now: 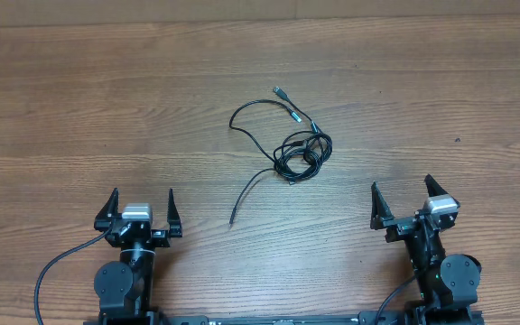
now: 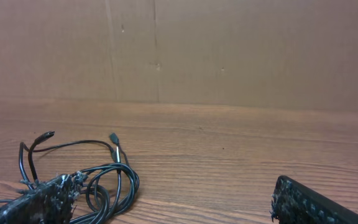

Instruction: Untangle cables

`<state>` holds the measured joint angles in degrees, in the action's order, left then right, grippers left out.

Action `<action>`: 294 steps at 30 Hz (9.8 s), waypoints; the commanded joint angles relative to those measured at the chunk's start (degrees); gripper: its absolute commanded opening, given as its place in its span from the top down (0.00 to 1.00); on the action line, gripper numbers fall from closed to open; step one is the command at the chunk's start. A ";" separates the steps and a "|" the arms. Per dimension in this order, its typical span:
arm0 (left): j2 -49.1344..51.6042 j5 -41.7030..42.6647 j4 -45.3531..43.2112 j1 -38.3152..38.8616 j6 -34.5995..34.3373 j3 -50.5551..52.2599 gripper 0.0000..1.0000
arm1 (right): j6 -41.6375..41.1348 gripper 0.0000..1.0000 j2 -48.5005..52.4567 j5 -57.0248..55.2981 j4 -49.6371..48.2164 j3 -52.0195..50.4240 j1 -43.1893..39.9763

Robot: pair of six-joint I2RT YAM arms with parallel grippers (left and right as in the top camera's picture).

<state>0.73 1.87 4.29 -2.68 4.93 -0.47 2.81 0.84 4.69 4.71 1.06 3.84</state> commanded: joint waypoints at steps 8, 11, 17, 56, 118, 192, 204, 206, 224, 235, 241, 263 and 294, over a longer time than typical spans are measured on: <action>-0.42 0.50 0.07 -0.31 1.29 0.20 0.00 | 0.09 0.00 0.09 0.31 -0.31 -0.59 0.33; -0.42 0.50 0.07 -0.31 1.29 0.20 0.00 | 0.09 0.00 0.09 0.31 -0.31 -0.59 0.33; -0.42 0.50 0.07 -0.31 1.29 0.17 0.00 | 0.09 0.00 0.09 0.31 -0.31 -0.59 0.33; -0.42 0.50 0.04 -0.31 1.29 0.17 0.00 | 0.09 0.00 0.09 0.31 -0.31 -0.59 0.33; 49.96 14.97 49.24 0.15 0.26 -56.72 0.00 | 0.09 0.00 0.09 0.31 -0.31 -0.59 0.33; 82.49 20.02 53.22 24.09 -5.77 -69.55 0.00 | 0.09 0.00 0.09 0.31 -0.28 -0.59 0.33; 82.49 20.24 51.95 24.09 -5.79 -69.55 0.00 | 0.09 0.00 0.09 0.31 -0.31 -0.59 0.33; 82.49 20.26 51.12 24.09 -5.97 -69.55 0.00 | 0.09 0.00 0.09 0.31 -0.31 -0.59 0.33; 82.49 25.86 42.05 24.11 -14.03 -69.59 0.00 | 0.09 0.00 0.09 0.31 -0.31 -0.59 0.33; 89.99 24.76 53.29 24.20 -12.61 -81.40 0.00 | 0.13 0.00 0.09 0.26 -0.31 -0.59 0.33; 100.50 24.20 60.83 26.77 -9.51 -96.83 0.00 | 0.33 0.00 0.09 -2.34 -0.31 -0.59 0.26; 118.97 19.12 55.84 29.18 -5.38 -103.95 0.00 | 0.26 0.00 0.09 -3.98 0.13 -0.59 0.28; 127.43 18.69 55.63 33.20 -2.60 -103.78 0.14 | 0.07 0.00 0.09 5.55 -0.96 -0.59 0.28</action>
<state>127.74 20.75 60.01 30.02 2.79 -103.02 3.03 1.02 6.15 4.38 1.06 3.84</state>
